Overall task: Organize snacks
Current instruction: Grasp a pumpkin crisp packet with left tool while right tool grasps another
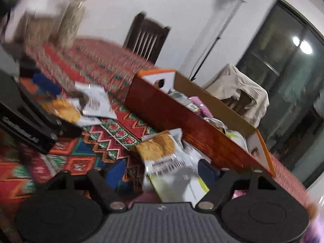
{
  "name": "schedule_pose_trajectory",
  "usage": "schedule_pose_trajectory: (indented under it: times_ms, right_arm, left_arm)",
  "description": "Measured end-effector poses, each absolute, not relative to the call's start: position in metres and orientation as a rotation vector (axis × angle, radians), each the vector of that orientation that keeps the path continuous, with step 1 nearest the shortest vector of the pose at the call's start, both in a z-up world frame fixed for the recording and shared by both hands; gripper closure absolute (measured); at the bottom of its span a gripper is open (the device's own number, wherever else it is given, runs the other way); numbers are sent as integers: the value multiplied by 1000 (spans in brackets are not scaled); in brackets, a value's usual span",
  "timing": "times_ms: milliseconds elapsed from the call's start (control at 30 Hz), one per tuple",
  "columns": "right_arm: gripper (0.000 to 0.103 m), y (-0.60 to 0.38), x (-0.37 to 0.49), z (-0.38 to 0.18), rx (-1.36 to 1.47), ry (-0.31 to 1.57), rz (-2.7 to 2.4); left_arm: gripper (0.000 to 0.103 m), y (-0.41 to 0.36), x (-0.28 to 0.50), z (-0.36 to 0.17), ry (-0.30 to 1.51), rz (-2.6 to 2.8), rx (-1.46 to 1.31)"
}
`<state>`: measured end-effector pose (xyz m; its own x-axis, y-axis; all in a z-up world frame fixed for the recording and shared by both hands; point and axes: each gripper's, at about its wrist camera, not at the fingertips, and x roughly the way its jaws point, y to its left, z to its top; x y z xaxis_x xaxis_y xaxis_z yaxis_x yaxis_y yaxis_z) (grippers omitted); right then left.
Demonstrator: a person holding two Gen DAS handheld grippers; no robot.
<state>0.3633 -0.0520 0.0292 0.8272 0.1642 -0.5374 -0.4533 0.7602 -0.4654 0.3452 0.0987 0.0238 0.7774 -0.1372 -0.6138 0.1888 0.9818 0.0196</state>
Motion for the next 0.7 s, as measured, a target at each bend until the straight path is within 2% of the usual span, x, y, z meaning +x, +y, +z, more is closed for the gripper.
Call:
schedule_pose_trajectory:
  times_ms: [100,133,167,400,600,700]
  right_arm:
    - [42,-39,381,20,-697,499,327]
    - [52,-37,385,19,-698,497,331]
    - [56,-37,389,18,-691,507,336]
    - [56,-52,368,24,-581,538,388]
    - [56,-100,299,54,-239,524,583]
    - [56,-109,267,54,-208,534,709]
  left_arm:
    - [57,100,341,25,640,-179,97]
    - [57,100,340,26,641,-179,95]
    - [58,100,338,26,642,-175,92]
    - [59,102,301,37,657,-160,-48]
    - [59,82,241,45,655,-128,-124]
    - [59,67,219,44,683,-96,-106]
